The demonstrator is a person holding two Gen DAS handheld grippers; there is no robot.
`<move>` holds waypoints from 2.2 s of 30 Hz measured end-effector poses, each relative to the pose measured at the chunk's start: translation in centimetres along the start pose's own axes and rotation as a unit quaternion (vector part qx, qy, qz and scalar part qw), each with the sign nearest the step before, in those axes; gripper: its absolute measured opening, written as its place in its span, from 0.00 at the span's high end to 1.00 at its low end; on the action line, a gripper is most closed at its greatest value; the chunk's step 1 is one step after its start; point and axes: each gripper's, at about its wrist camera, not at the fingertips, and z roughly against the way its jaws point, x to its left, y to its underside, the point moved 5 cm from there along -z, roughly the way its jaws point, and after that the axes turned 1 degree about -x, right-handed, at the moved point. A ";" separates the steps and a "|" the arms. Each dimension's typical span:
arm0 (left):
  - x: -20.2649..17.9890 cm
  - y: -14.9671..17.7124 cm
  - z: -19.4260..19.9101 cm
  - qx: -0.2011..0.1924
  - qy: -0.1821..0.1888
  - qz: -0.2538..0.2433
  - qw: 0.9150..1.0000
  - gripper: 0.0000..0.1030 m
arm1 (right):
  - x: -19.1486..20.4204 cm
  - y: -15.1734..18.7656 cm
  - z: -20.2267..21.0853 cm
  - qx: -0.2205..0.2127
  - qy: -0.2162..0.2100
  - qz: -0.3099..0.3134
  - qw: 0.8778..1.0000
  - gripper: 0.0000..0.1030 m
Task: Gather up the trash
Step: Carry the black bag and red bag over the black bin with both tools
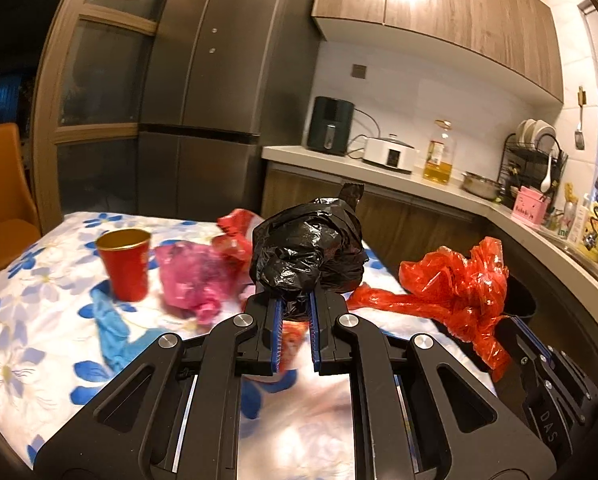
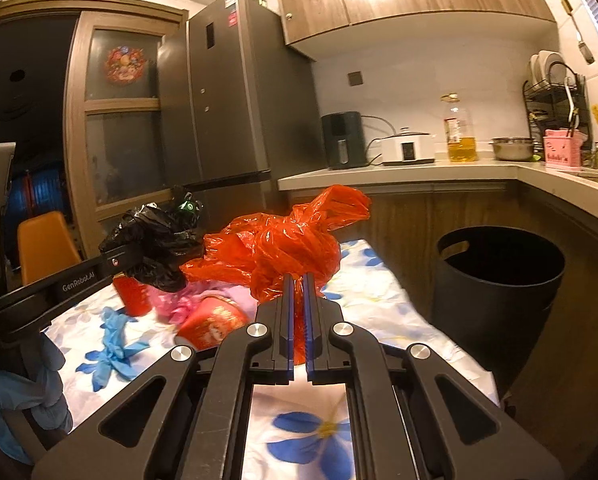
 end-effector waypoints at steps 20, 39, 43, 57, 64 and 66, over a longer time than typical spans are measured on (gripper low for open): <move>-15.1 -2.6 -5.3 -0.017 0.117 -0.049 0.992 0.90 | -12.7 -5.2 1.4 -0.072 0.147 -0.031 0.986 0.96; -25.0 -0.9 -11.5 0.001 0.170 -0.068 0.983 0.90 | -21.7 -6.9 0.4 -0.087 0.217 -0.067 0.970 0.96; -25.7 -0.8 -12.3 0.003 0.171 -0.067 0.983 0.90 | -22.3 -6.9 -0.3 -0.082 0.217 -0.068 0.970 0.96; -26.5 -0.1 -14.7 0.018 0.180 -0.060 0.982 0.90 | -23.5 -6.5 -2.8 -0.061 0.216 -0.072 0.972 0.95; -26.8 0.4 -15.5 0.023 0.191 -0.061 0.979 0.89 | -24.1 -6.3 -3.5 -0.058 0.219 -0.076 0.971 0.94; -26.9 0.6 -15.6 0.024 0.192 -0.064 0.979 0.89 | -24.4 -6.0 -3.7 -0.056 0.218 -0.081 0.971 0.91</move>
